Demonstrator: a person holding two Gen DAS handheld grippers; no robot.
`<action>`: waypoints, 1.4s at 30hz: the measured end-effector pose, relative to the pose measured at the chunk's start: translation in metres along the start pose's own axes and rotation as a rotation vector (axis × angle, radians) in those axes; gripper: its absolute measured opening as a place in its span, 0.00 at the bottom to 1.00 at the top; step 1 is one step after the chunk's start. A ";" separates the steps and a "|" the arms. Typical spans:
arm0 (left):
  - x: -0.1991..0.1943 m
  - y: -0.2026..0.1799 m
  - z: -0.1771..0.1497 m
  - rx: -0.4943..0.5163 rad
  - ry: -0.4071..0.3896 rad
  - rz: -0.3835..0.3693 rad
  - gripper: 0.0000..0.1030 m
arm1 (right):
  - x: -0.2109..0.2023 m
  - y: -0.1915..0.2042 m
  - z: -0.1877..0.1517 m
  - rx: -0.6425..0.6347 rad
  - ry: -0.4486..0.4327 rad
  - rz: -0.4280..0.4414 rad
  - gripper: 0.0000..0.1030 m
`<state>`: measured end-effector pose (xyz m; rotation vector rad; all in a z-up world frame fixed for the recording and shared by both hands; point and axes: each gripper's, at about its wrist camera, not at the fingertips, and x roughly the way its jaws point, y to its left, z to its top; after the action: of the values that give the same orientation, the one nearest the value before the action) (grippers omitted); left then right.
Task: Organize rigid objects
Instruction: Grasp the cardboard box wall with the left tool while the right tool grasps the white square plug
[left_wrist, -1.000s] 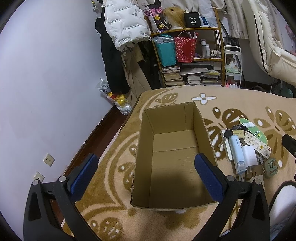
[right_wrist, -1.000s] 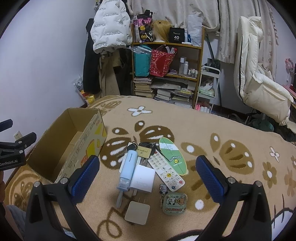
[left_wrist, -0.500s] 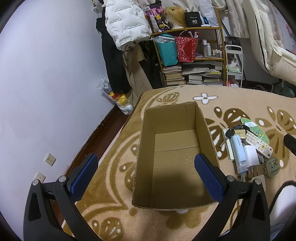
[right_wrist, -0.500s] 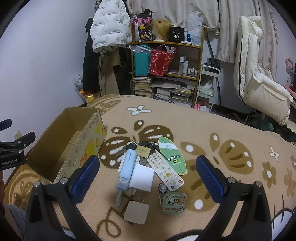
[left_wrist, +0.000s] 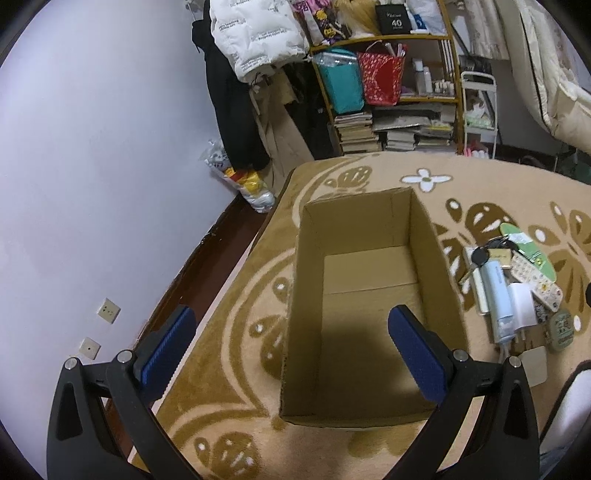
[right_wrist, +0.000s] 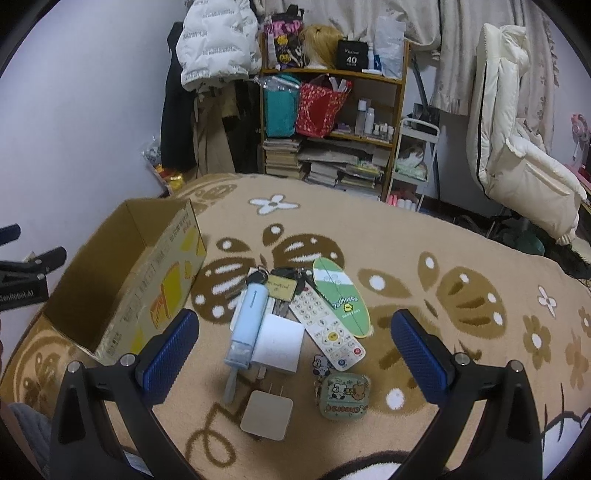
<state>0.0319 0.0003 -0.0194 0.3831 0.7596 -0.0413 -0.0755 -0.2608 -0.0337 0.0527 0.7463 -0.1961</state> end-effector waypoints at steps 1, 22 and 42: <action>0.002 0.000 0.000 0.002 0.004 0.009 1.00 | 0.003 0.000 -0.002 -0.002 0.015 0.001 1.00; 0.081 0.009 -0.010 -0.063 0.242 0.033 1.00 | 0.088 0.024 -0.041 -0.050 0.388 0.083 0.72; 0.114 -0.005 -0.023 -0.006 0.376 0.057 0.97 | 0.117 0.028 -0.071 -0.036 0.569 0.091 0.69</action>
<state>0.0986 0.0151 -0.1141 0.4122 1.1194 0.0888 -0.0332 -0.2435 -0.1655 0.1103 1.3117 -0.0787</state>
